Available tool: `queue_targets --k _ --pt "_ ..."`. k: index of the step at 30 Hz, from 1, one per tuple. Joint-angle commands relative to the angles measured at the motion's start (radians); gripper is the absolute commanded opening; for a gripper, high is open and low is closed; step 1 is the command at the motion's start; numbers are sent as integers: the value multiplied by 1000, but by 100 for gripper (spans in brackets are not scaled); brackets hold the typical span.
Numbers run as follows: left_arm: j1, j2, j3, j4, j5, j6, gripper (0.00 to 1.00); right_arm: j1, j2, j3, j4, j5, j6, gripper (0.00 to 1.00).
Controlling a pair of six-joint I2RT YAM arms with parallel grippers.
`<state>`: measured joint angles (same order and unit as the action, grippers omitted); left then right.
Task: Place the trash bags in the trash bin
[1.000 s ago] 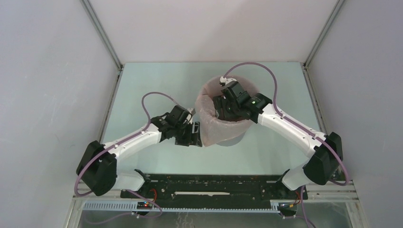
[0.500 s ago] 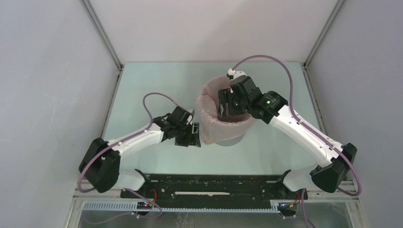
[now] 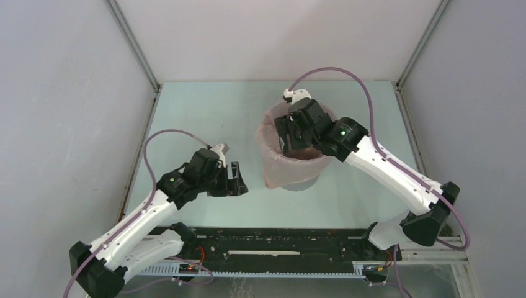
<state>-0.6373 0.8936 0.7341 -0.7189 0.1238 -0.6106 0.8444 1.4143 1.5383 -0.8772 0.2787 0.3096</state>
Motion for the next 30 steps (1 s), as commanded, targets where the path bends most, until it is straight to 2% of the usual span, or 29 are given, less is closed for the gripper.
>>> queue_targets --k 1,7,12,19,22,26,30 --pt "36 -90 -6 -23 -45 -81 85 53 86 109 34 45 -60 81" --pt "81 -80 -1 73 25 -134 87 94 175 184 5 47 -79 81" --pt "94 2 36 130 71 -131 88 73 125 166 -1 61 -82 82" --pt "155 116 46 227 151 -166 85 53 -18 254 -115 131 -56 82" --pt "201 180 18 325 227 -225 85 53 -102 288 -184 161 -17 82" --pt "218 317 15 471 353 -295 85 54 -252 274 -238 147 52 82" --pt "192 488 94 517 409 -300 85 53 -395 269 -297 169 159 82"
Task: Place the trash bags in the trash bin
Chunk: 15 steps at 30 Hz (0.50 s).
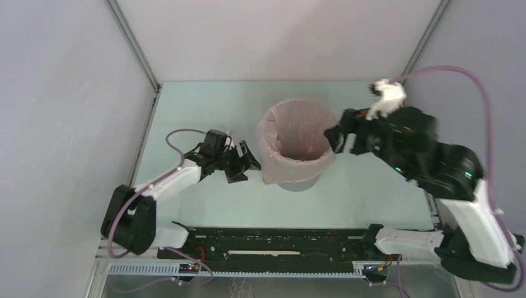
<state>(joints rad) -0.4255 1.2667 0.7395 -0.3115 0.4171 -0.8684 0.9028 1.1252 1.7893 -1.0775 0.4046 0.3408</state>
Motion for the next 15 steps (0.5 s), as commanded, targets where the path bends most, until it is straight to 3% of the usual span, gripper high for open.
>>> queue_targets --k 1,2,9,15 --pt "-32 151 113 119 127 -46 85 -5 -140 17 -110 53 158 93" --pt "-49 186 153 130 139 -53 85 -6 -184 13 -117 60 186 99" --pt "-178 455 385 245 196 -176 82 -7 -341 -21 -146 109 343 100" --pt "-274 709 697 321 209 -318 81 -8 -379 -17 -225 139 418 100"
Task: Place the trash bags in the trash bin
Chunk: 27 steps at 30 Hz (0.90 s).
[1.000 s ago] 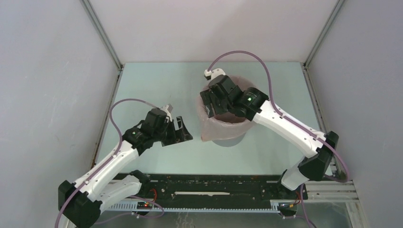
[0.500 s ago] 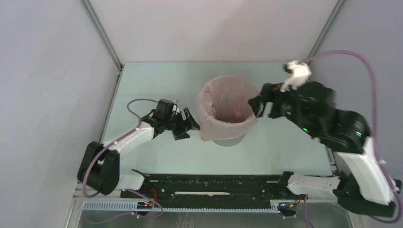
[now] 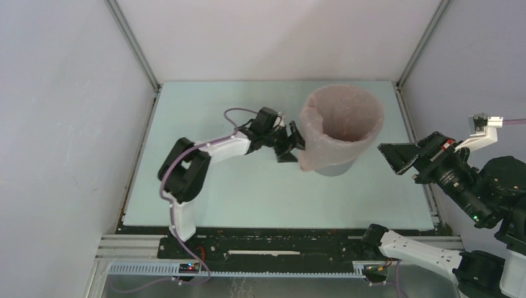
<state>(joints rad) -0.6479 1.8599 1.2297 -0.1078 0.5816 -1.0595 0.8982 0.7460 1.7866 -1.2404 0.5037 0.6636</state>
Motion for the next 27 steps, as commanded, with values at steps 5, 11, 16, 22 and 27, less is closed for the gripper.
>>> queue_targets --k 5,11,16,22,27 --pt "-111 364 507 160 76 -215 81 -5 -23 -17 -96 52 126 100" --pt "-135 487 668 151 103 -265 80 -7 -27 -17 -93 45 108 100" --pt "-110 278 413 122 58 -137 81 -7 -9 -23 -75 32 45 100" --pt "-9 -239 -18 -47 -62 102 83 -7 -8 -74 153 -32 -122 100" --pt "74 -663 -32 -395 -252 320 88 -6 12 -120 387 -105 -258 100"
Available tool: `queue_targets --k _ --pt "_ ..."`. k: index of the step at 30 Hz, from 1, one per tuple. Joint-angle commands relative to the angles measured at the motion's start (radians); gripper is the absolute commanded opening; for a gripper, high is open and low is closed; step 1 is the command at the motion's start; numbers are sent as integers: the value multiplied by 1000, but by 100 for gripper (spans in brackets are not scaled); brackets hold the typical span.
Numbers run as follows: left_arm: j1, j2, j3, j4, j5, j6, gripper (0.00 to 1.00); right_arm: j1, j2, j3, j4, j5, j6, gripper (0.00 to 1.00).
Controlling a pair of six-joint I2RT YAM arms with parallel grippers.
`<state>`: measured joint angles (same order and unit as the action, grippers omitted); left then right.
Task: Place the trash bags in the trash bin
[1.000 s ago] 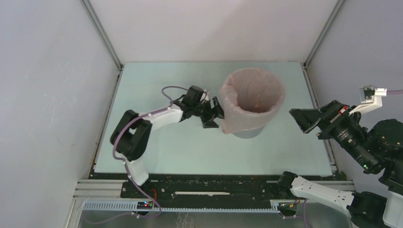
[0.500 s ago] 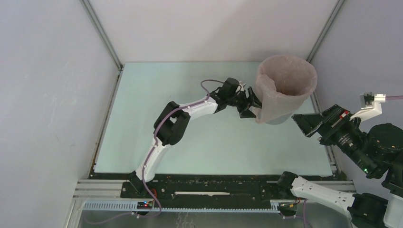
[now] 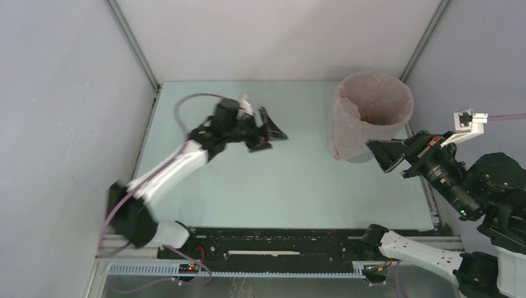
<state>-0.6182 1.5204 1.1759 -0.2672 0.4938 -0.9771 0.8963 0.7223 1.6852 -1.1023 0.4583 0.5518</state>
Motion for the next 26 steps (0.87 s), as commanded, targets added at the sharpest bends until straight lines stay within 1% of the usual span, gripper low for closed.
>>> queue_targets --k 1,3,5,7,11,16,19,26 --pt "56 -388 61 -287 -205 267 90 -4 50 -12 277 -60 -166 100" --pt "63 -498 164 -384 -306 316 93 -4 82 15 309 -22 -169 100" --pt "65 -588 278 -446 -431 352 95 -3 106 37 334 15 -179 100" --pt "64 -667 363 -455 -528 375 99 -3 119 44 358 20 -203 100" --pt "64 -765 505 -459 -662 408 100 -3 146 63 380 15 -232 100" --pt "64 -810 638 -476 -737 467 100 -1 183 102 331 48 -205 100" --pt "65 -807 693 -487 -739 497 100 1 187 111 310 72 -168 100" --pt "65 -793 697 -474 -775 506 100 6 187 102 291 117 -124 100"
